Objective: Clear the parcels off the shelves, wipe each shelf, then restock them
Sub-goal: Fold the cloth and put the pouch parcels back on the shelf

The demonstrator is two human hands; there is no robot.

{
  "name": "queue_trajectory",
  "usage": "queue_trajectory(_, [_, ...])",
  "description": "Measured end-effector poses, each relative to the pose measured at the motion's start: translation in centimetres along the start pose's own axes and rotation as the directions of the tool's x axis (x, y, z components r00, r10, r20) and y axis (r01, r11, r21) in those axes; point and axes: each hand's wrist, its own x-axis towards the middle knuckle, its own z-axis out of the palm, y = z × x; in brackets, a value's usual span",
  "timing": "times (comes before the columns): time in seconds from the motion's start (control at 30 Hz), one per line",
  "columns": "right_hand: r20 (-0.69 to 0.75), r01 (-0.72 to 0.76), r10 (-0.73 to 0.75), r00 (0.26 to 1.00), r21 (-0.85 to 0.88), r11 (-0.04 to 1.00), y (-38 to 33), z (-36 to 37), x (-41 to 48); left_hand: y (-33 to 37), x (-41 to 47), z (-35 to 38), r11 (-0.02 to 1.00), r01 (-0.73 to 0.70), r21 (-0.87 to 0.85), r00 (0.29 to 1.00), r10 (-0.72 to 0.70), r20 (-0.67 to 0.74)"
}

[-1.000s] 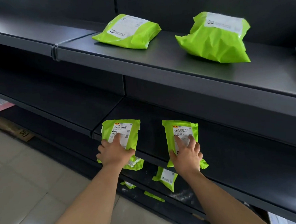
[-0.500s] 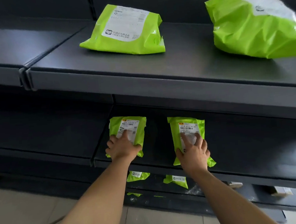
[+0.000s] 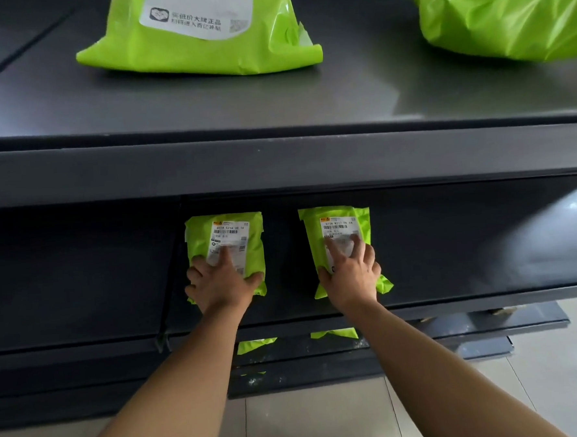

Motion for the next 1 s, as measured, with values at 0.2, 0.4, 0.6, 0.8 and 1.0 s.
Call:
queue_trajectory(0.2, [0.019, -0.001, 0.001, 1.0, -0.023, 1.0, -0.8, 0.4, 1.8, -0.3, 0.0, 0.1, 0.999, -0.019, 0.033, 0.999, 0.018, 0.026])
queue_trajectory(0.4, [0.104, -0.003, 0.007, 0.995, -0.038, 0.999, -0.7, 0.4, 2.4, -0.3, -0.3, -0.2, 0.998, -0.03, 0.05, 0.999, 0.028, 0.037])
queue_trajectory(0.6, [0.064, 0.03, -0.033, 0.997, 0.055, 0.998, 0.0, -1.8, 0.9, 0.2, -0.8, -1.3, 0.998, -0.057, 0.027, 0.995, 0.055, 0.08])
queue_trajectory(0.8, [-0.085, -0.005, 0.028, 0.996, 0.254, 0.967, 3.8, -5.8, -2.5, 5.0, -3.0, -4.3, 0.935, -0.344, -0.089, 0.939, 0.342, -0.04])
queue_trajectory(1.0, [-0.232, -0.072, 0.156, 0.96, 0.334, 0.94, 11.1, -10.7, -8.1, 12.8, -9.2, -5.3, 0.734, -0.529, -0.426, 0.814, 0.581, -0.008])
